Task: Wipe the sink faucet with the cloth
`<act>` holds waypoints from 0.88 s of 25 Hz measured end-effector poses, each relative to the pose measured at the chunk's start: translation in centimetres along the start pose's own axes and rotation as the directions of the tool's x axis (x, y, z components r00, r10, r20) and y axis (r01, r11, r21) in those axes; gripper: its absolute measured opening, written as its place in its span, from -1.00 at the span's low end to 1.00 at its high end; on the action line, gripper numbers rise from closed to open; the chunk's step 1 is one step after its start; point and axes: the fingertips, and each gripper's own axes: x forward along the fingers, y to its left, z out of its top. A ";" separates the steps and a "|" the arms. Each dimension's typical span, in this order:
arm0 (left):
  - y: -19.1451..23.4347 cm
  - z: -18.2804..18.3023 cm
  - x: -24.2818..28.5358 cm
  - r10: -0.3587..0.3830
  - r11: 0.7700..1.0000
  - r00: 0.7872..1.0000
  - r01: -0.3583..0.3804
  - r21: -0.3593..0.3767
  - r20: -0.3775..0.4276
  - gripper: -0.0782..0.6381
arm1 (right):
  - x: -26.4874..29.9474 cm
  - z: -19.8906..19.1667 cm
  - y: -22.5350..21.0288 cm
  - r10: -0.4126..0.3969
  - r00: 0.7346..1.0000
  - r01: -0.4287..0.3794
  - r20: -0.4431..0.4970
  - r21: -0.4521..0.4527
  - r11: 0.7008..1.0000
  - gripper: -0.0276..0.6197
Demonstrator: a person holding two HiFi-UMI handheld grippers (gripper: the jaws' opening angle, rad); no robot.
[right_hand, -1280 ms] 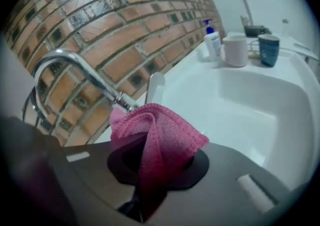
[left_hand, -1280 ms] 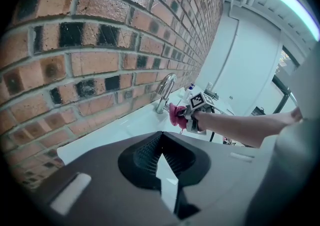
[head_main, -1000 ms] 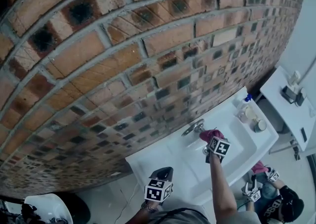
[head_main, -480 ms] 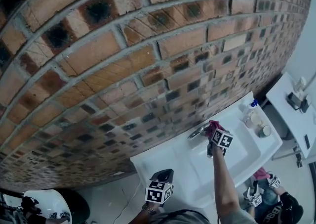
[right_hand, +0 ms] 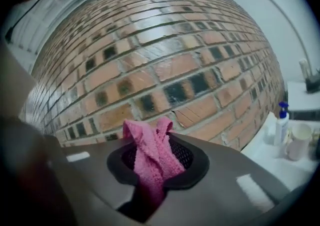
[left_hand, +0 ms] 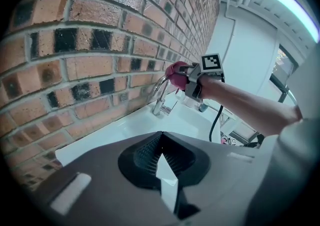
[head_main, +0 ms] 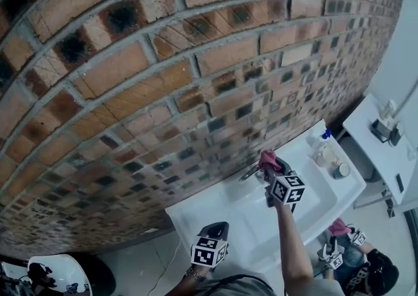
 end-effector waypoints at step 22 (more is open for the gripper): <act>0.4 -0.8 -1.1 0.024 1.000 1.000 -0.024 0.014 -0.001 -0.73 | -2.6 -13.9 1.0 -0.015 0.990 0.044 -0.143 0.205 0.978 -0.72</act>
